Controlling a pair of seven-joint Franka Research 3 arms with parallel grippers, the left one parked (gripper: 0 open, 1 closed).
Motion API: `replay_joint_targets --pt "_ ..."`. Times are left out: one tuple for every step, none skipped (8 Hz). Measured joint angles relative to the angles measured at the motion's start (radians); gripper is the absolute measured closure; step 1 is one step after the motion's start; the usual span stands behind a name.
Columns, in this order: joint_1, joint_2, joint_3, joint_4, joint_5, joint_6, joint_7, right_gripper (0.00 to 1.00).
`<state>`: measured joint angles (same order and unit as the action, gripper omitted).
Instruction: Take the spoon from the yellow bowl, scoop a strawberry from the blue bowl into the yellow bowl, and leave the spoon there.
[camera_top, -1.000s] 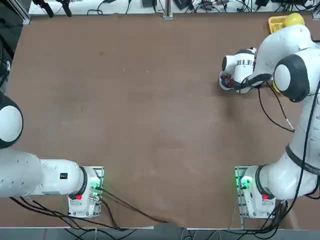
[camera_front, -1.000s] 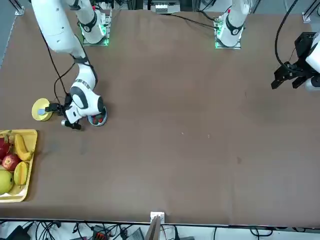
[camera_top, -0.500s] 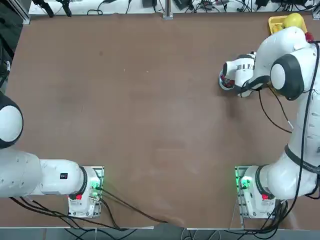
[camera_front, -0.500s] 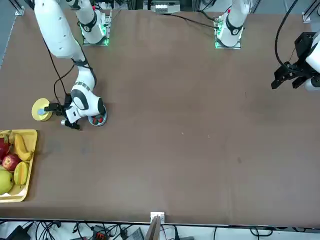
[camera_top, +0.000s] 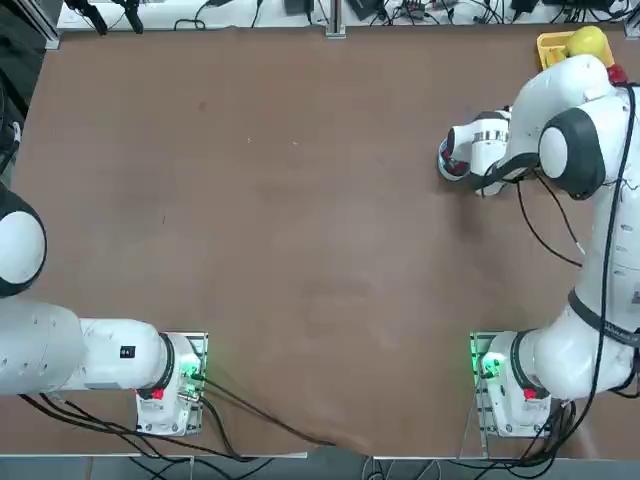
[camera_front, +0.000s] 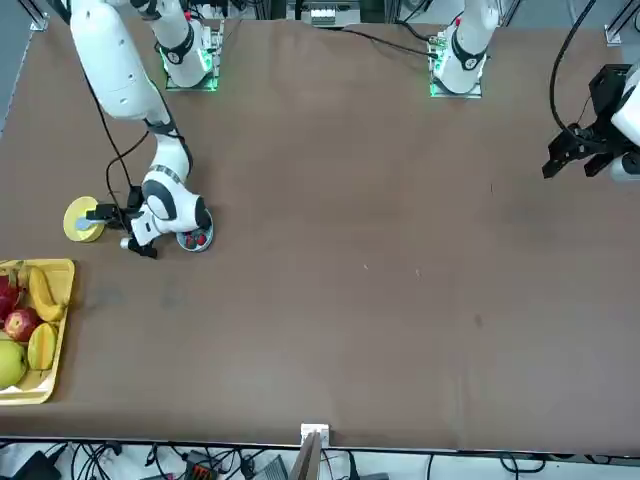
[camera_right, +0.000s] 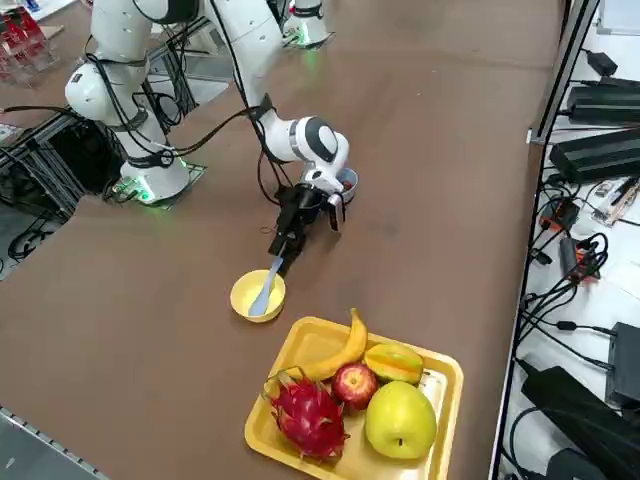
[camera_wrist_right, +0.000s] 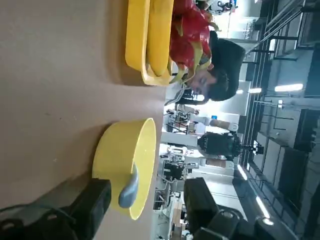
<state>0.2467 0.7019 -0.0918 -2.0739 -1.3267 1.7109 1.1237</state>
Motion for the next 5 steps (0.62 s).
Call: replay_joint_targets --pt "0.0 0.003 0.0 0.0 0.0 -0.004 0.001 0.15" --pt "0.0 0.006 0.0 0.0 0.0 -0.007 0.002 0.17" --pt "0.0 0.009 0.0 0.001 0.0 -0.009 0.003 0.18" --pt "0.0 0.011 0.0 0.001 0.0 -0.009 0.003 0.2" --pt "0.0 0.011 0.0 0.003 0.0 -0.009 0.004 0.21"
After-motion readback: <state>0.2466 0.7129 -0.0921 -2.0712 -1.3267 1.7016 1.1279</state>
